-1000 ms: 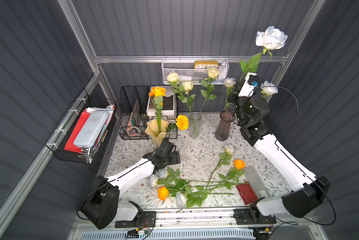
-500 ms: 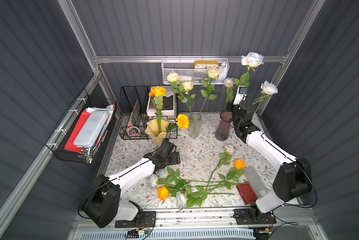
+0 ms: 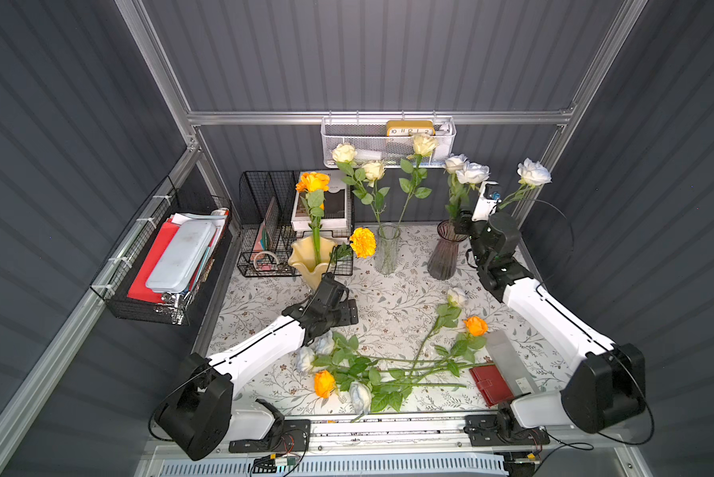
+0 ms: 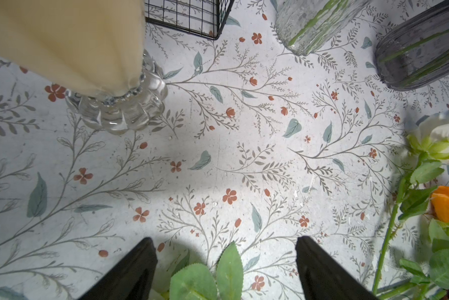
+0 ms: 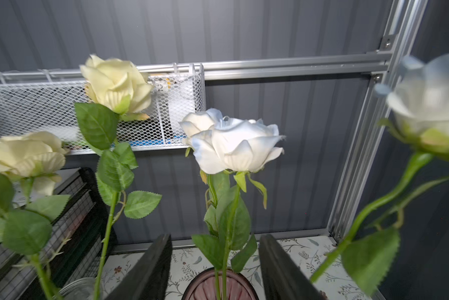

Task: Arrange the flowers in different vases according to their colors
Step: Insert the flower into the vase, then pick up the flower at the center of the board.

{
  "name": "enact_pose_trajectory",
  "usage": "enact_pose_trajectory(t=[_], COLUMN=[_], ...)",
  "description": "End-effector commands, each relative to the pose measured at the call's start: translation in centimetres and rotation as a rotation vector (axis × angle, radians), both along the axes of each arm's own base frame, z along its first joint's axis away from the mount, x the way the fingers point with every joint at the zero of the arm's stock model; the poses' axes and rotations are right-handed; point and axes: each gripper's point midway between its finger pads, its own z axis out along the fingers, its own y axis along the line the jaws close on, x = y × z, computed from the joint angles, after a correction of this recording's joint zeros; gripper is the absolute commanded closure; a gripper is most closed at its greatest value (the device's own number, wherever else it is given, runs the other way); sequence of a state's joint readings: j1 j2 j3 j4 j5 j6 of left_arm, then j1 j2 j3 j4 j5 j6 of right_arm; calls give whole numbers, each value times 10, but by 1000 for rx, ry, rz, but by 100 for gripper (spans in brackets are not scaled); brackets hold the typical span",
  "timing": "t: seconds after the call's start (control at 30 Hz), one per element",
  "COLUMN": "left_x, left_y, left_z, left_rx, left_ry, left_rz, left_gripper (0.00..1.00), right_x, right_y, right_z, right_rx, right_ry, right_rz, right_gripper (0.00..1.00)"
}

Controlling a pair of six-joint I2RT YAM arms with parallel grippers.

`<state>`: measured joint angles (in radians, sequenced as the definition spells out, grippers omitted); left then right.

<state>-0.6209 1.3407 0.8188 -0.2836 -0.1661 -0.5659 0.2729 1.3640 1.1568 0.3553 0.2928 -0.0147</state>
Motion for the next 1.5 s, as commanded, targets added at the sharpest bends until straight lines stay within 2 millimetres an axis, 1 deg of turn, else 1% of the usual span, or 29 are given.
enact_pose_trajectory(t=[0.0, 0.03, 0.07, 0.1, 0.2, 0.23, 0.27, 0.3, 0.37, 0.4, 0.43, 0.47, 0.53, 0.57, 0.63, 0.67, 0.77, 0.8, 0.9, 1.07, 1.17, 1.47], left_x=[-1, -1, -1, -1, -1, -1, -1, 0, 0, 0, 0, 0, 2, 3, 6, 6, 10, 10, 10, 11, 11, 10], left_y=[4, 4, 4, 4, 4, 4, 4, 4, 4, 4, 5, 5, 6, 7, 10, 11, 17, 19, 21, 23, 22, 23], left_z=[6, 7, 7, 7, 10, 10, 11, 12, 11, 12, 12, 11, 11, 11, 10, 8, 3, 3, 4, 8, 6, 5], left_rx=[-5, -5, -6, -6, -11, -13, -17, -18, -21, -25, -28, -30, -28, -27, -20, -17, -17, -18, -26, -36, -34, -36], left_ry=[-24, -27, -28, -27, -35, -37, -42, -45, -50, -54, -56, -59, -62, -64, -65, -61, -45, -44, -52, -64, -60, -59], left_rz=[2, 2, 2, 2, 0, -2, -1, 1, 6, 9, 12, 17, 30, 39, 56, 59, 75, 79, 80, 79, 78, 75], left_gripper=[12, 12, 12, 12, 12, 12, 12, 12, 12, 12, 12, 12, 12, 12, 12, 12, 12, 12, 11, 11, 11, 11], right_x=[-28, -39, -50, -62, -90, -99, -110, -119, -143, -155, -169, -183, -204, -211, -220, -221, -238, -239, -244, -260, -260, -258], right_y=[19, 25, 33, 39, 59, 67, 80, 90, 115, 127, 141, 151, 163, 165, 170, 170, 184, 186, 188, 194, 192, 196], right_z=[-36, -50, -68, -78, -124, -139, -153, -163, -186, -194, -212, -228, -250, -258, -271, -279, -288, -291, -303, -320, -333, -362], right_rx=[58, 79, 94, 115, 183, 199, 208, 200, 142, 84, -5, -101, -215, -259, -302, -351, -441, -469, -516, -605, -641, -726], right_ry=[202, 267, 334, 363, 517, 576, 640, 690, 801, 842, 916, 977, 1085, 1137, 1198, 1215, 1268, 1280, 1313, 1335, 1348, 1367], right_rz=[145, 190, 245, 293, 420, 467, 536, 584, 680, 726, 760, 789, 832, 851, 872, 861, 928, 934, 946, 995, 984, 973], right_gripper=[41, 41, 41, 40, 39, 39, 39, 39, 38, 38, 38, 38, 39, 40, 40, 40, 41, 41, 42, 42, 43, 47])
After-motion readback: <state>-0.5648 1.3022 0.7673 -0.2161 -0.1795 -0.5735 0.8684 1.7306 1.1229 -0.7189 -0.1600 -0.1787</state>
